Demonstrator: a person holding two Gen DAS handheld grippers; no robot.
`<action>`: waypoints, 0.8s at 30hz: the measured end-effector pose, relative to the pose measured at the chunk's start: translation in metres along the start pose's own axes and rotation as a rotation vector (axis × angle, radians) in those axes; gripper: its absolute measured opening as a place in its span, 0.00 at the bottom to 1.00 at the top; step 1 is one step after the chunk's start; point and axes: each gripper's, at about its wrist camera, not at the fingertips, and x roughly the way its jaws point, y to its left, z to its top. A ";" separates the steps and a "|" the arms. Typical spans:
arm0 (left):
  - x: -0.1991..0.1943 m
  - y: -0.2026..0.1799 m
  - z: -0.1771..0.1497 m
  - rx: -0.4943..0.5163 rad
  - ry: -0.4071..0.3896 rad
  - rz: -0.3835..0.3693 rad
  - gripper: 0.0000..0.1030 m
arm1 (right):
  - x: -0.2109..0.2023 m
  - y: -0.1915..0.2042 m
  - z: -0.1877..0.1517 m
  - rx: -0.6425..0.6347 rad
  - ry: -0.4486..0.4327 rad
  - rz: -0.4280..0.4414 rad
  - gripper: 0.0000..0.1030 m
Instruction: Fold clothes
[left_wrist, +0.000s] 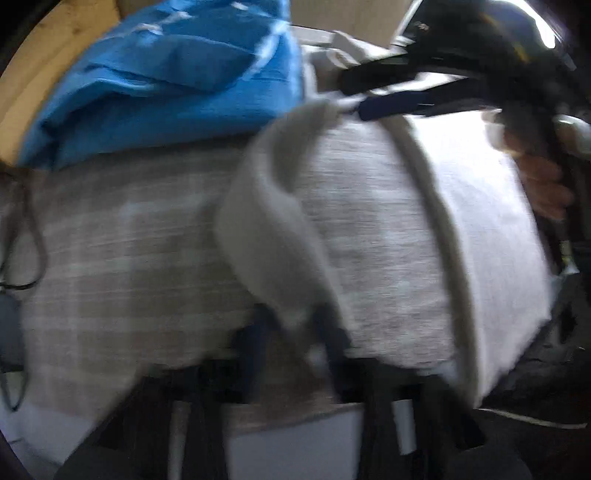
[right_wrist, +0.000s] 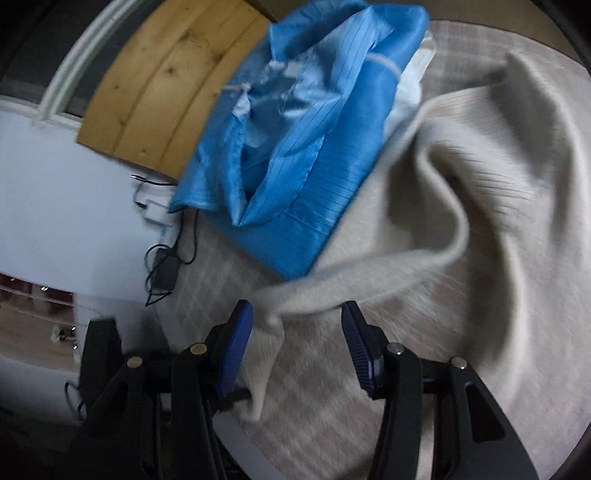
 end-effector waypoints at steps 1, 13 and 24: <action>-0.001 -0.001 0.000 0.008 0.001 0.005 0.09 | 0.007 0.003 0.001 -0.013 0.006 -0.011 0.47; -0.058 -0.005 -0.049 -0.049 -0.001 -0.077 0.11 | -0.028 0.004 -0.066 -0.206 0.115 -0.270 0.19; -0.012 -0.013 -0.025 -0.052 0.021 0.114 0.37 | -0.078 -0.018 0.030 -0.137 -0.107 -0.338 0.22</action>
